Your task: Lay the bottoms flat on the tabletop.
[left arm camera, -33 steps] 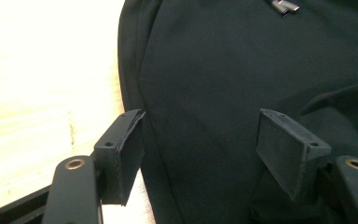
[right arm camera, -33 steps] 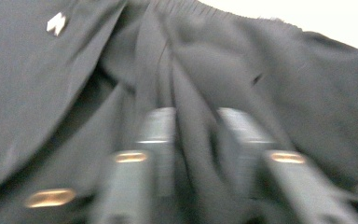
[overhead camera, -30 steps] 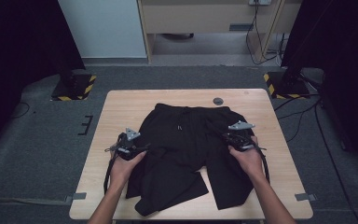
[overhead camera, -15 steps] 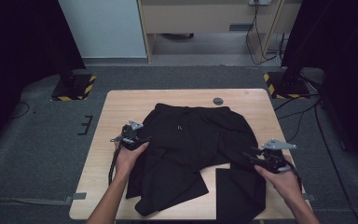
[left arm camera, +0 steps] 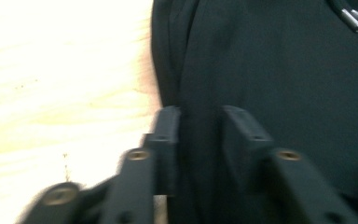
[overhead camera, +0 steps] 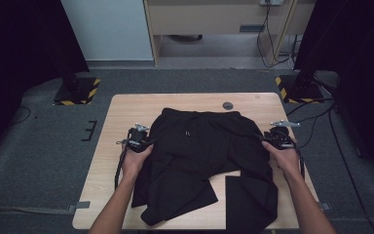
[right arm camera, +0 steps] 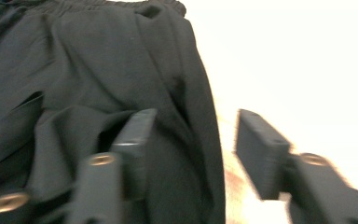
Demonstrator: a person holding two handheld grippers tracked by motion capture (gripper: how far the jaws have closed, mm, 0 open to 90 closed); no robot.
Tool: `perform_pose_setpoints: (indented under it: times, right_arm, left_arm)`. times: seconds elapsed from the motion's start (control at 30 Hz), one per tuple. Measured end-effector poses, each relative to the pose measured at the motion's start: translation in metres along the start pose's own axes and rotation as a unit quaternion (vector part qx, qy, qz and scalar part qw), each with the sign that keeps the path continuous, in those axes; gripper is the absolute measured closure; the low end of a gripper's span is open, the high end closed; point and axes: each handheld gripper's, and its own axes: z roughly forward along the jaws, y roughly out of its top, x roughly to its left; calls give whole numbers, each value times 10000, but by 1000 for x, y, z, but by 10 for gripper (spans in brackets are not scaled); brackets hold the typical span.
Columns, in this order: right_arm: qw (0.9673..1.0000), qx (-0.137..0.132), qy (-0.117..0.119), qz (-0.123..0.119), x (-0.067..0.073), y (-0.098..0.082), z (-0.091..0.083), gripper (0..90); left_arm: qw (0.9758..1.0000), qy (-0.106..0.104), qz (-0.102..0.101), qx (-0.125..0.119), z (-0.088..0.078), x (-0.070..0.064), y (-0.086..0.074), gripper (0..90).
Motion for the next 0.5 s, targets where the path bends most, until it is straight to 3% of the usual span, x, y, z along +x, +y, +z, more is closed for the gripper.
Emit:
perform_pose_setpoints:
  times: [0.07,0.13,0.5]
  right_arm:
    - [9998,100,127,84,-1,-1,2,791]
    - [9996,195,190,-66,1,-4,2,880]
    - [9972,282,547,-429,24,-34,-30,888]
  left_arm:
    - [10000,-76,18,23,-2,0,-2,788]
    - [9999,-111,23,36,-4,-1,-3,834]
    - [9992,-223,307,153,-29,-1,-25,855]
